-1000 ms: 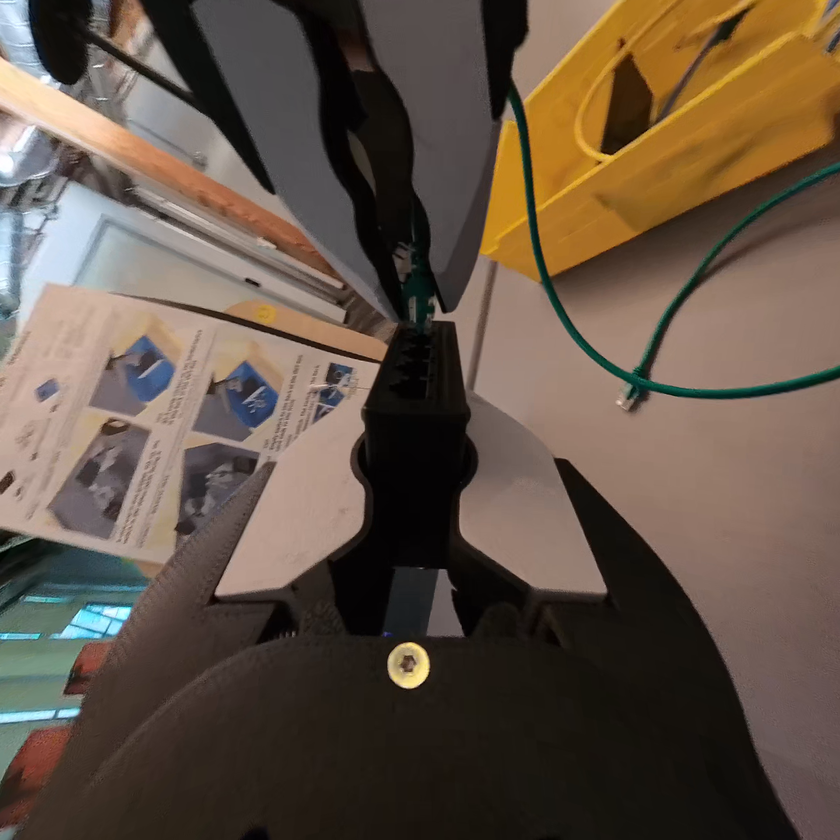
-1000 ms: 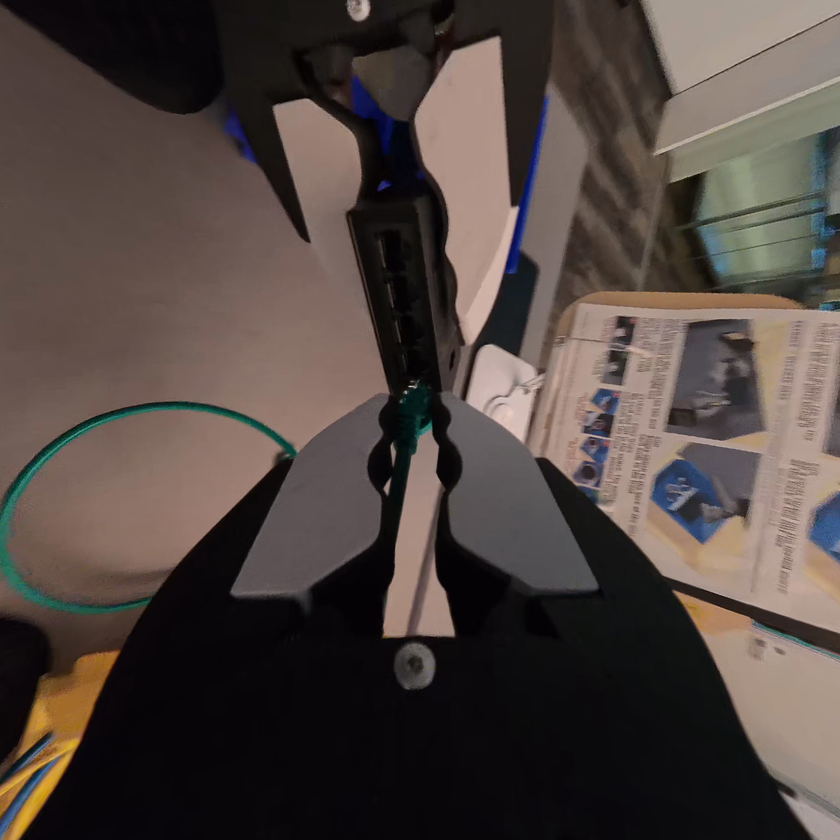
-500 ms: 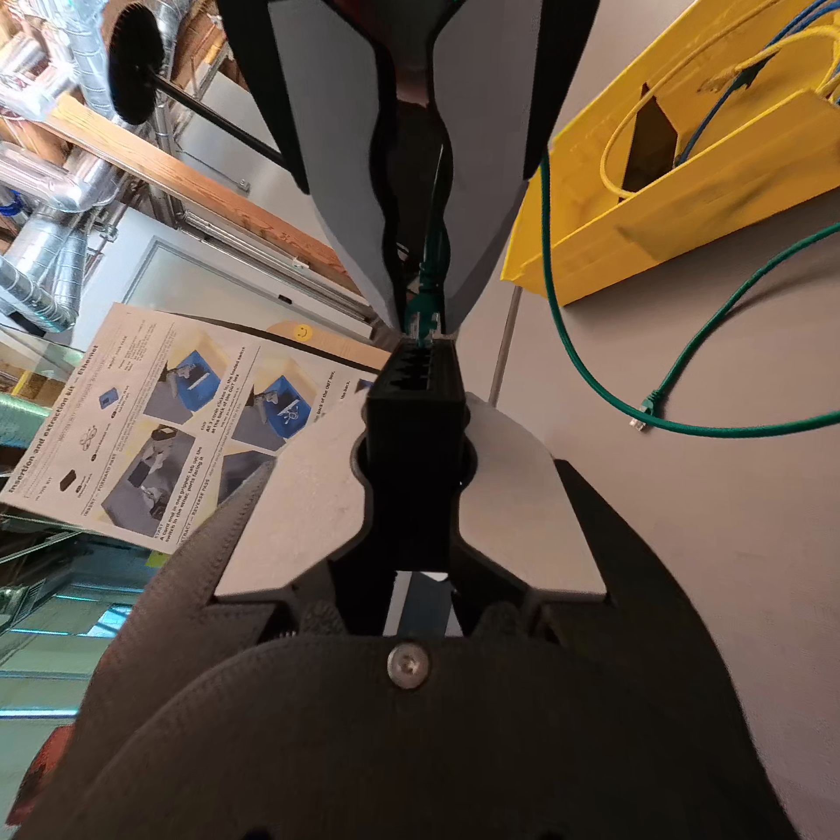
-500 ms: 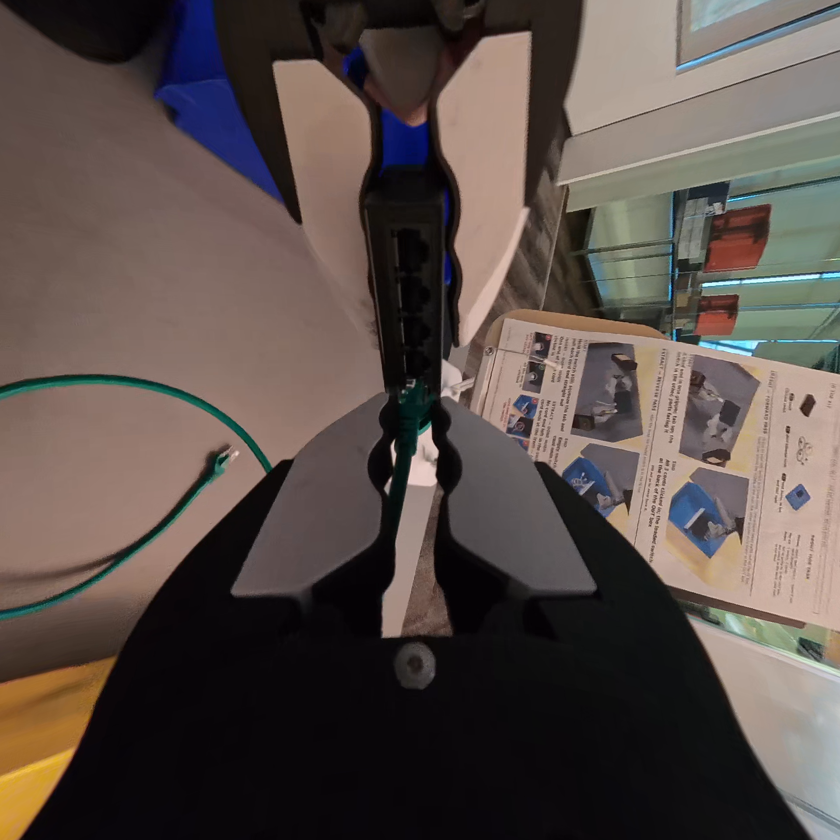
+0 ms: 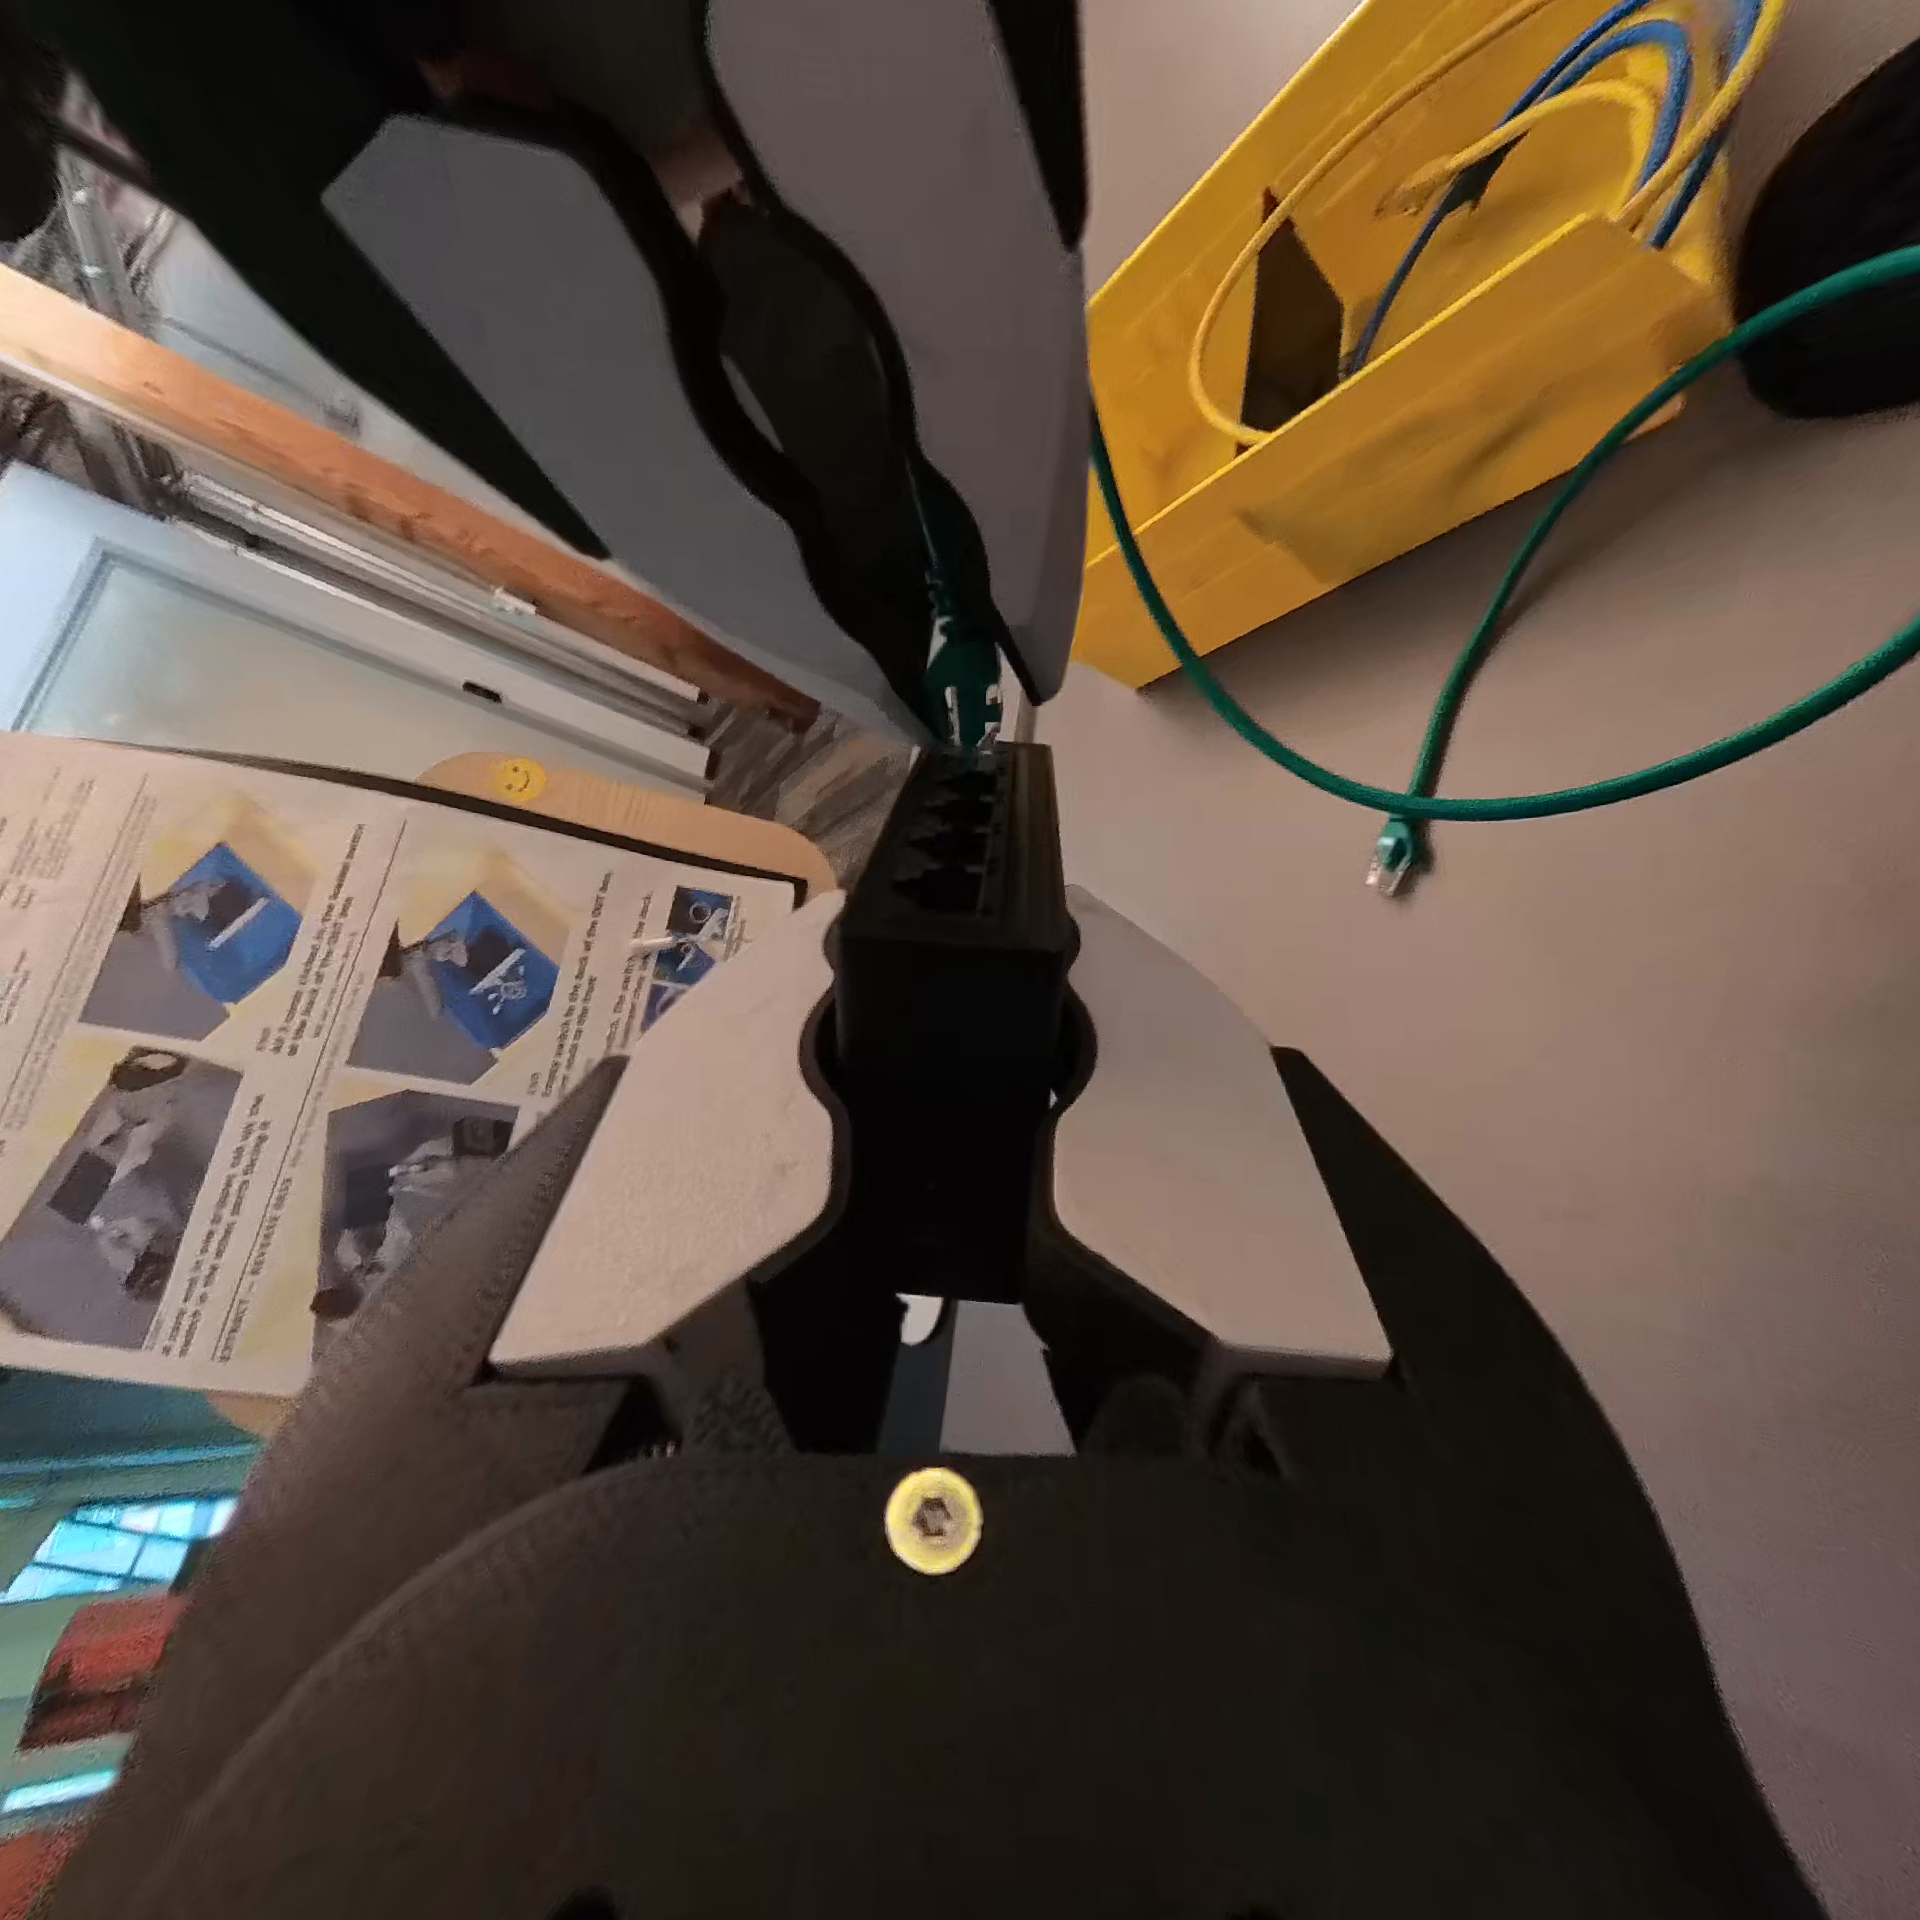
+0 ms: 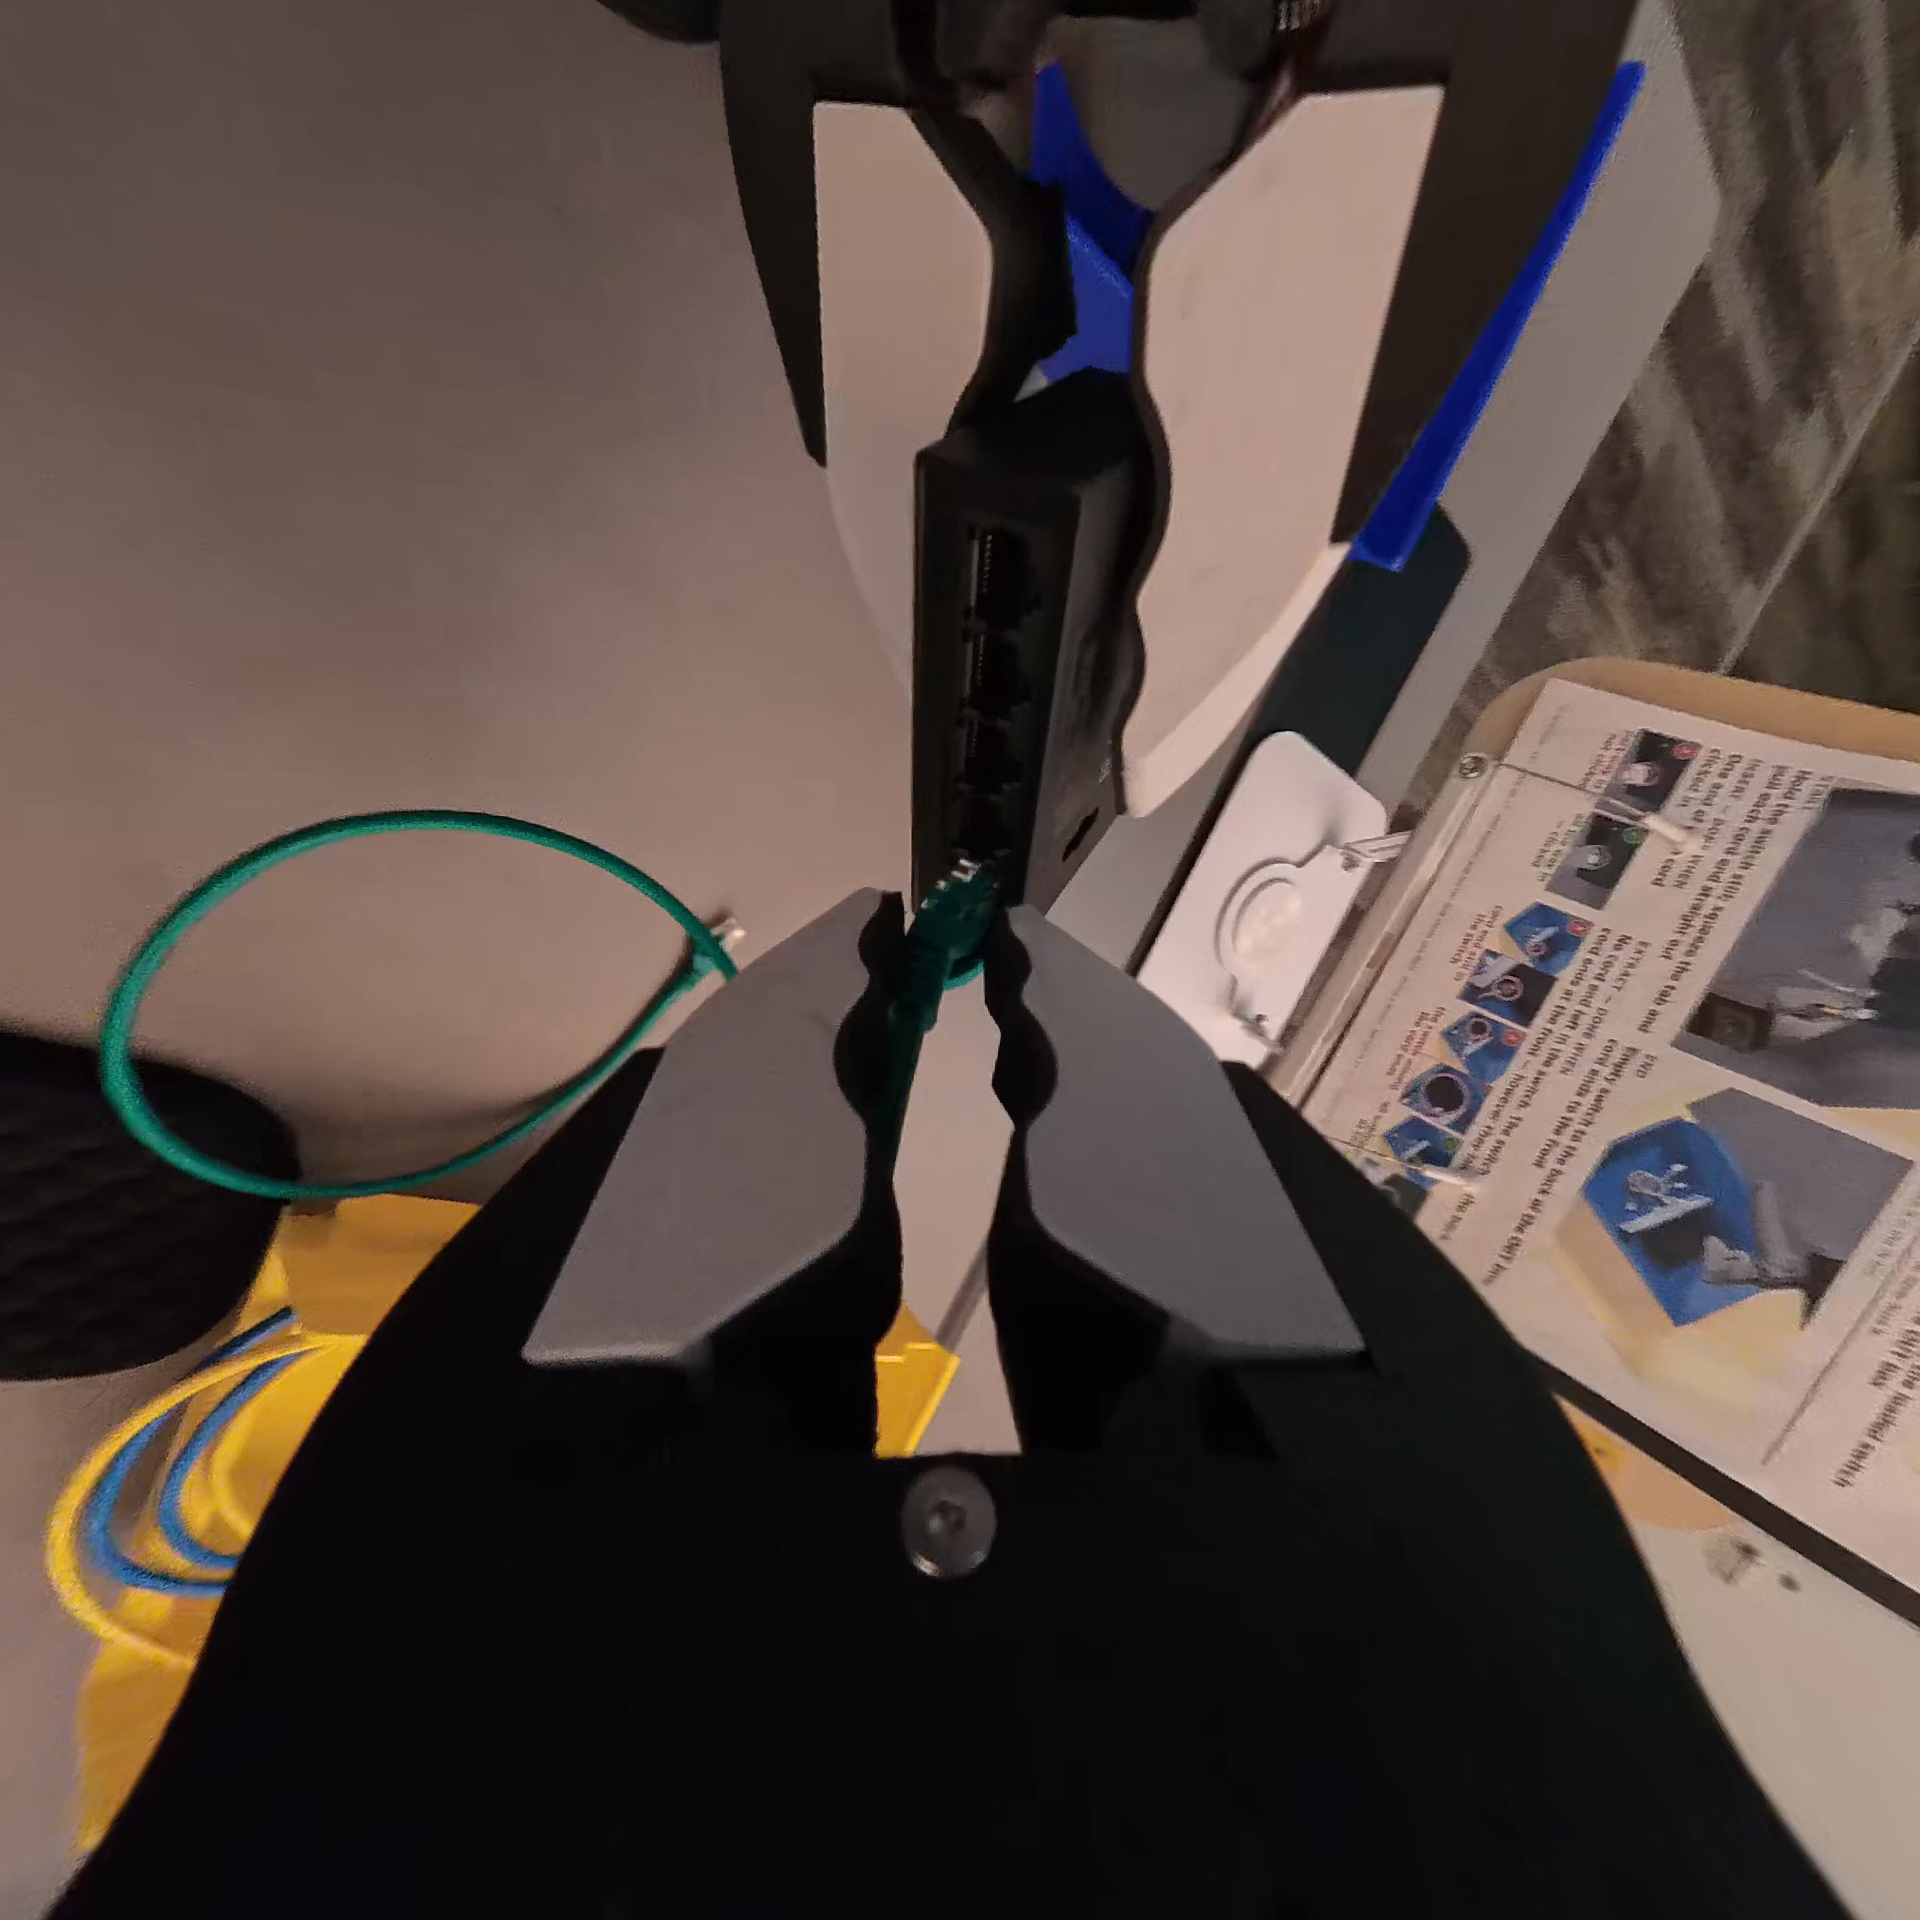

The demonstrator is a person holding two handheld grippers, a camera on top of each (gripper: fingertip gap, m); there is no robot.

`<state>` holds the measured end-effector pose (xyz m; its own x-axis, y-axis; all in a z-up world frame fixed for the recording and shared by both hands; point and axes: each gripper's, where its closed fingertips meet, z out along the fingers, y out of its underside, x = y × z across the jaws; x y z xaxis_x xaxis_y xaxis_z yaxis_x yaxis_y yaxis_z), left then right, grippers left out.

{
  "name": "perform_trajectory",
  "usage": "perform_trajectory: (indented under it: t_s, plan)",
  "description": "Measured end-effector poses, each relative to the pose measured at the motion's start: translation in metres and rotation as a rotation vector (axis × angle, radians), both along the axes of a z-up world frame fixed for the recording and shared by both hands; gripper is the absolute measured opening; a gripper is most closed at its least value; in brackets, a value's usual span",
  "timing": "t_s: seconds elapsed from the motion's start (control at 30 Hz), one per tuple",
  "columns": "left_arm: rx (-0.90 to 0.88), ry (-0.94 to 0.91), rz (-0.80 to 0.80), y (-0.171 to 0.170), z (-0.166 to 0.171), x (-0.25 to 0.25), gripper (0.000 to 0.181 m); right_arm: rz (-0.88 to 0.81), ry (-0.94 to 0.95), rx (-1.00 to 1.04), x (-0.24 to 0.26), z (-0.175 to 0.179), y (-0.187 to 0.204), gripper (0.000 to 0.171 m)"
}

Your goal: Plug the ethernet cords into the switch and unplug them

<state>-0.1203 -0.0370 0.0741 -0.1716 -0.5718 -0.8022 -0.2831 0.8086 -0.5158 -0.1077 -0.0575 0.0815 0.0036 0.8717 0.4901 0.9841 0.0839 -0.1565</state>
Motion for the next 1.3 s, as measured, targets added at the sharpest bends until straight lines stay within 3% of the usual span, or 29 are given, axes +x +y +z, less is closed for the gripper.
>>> perform_trajectory:
  t_s: [0.27, 0.3, 0.37, 0.4, 0.43, 0.53, 0.7, 0.87, 1.07, 1.17, 1.3]
  plan:
    - [0.014, 0.006, -0.015, -0.01, -0.005, 0.009, 0.032, -0.036, 0.104, 0.073, 0.009, -0.002, -0.014, 0.016]
    - [0.037, 0.007, 0.033, -0.003, -0.006, 0.01, 0.032, -0.045, 0.077, 0.061, 0.01, -0.006, -0.017, 0.016]
    - [0.236, -0.038, 0.409, 0.066, 0.007, -0.007, 0.03, -0.033, 0.011, -0.003, 0.006, -0.029, -0.035, 0.015]
    - [0.254, -0.004, 0.467, 0.085, 0.005, -0.019, 0.03, -0.071, -0.045, 0.076, 0.016, -0.031, -0.029, 0.016]
    - [0.183, -0.012, 0.429, 0.082, 0.008, -0.025, 0.03, -0.114, -0.032, 0.173, 0.026, -0.021, -0.02, 0.016]
    - [0.013, -0.156, 0.269, 0.044, 0.043, -0.031, 0.03, -0.184, 0.265, 0.275, 0.03, 0.02, -0.016, 0.015]
    - [-0.019, -0.214, 0.341, 0.066, 0.058, -0.055, 0.031, -0.25, 0.095, 0.379, 0.057, 0.068, -0.017, 0.015]
    - [-0.057, -0.227, 0.373, 0.077, 0.061, -0.064, 0.03, -0.335, -0.02, 0.487, 0.08, 0.162, -0.014, 0.016]
    - [-0.069, -0.242, 0.354, 0.072, 0.064, -0.066, 0.03, -0.563, -0.1, 0.594, 0.144, 0.263, -0.021, 0.015]
    - [-0.086, -0.244, 0.341, 0.071, 0.065, -0.067, 0.03, -0.663, -0.109, 0.582, 0.174, 0.278, -0.033, 0.015]
    - [-0.092, -0.249, 0.331, 0.068, 0.067, -0.068, 0.03, -0.772, -0.124, 0.547, 0.213, 0.266, -0.049, 0.015]
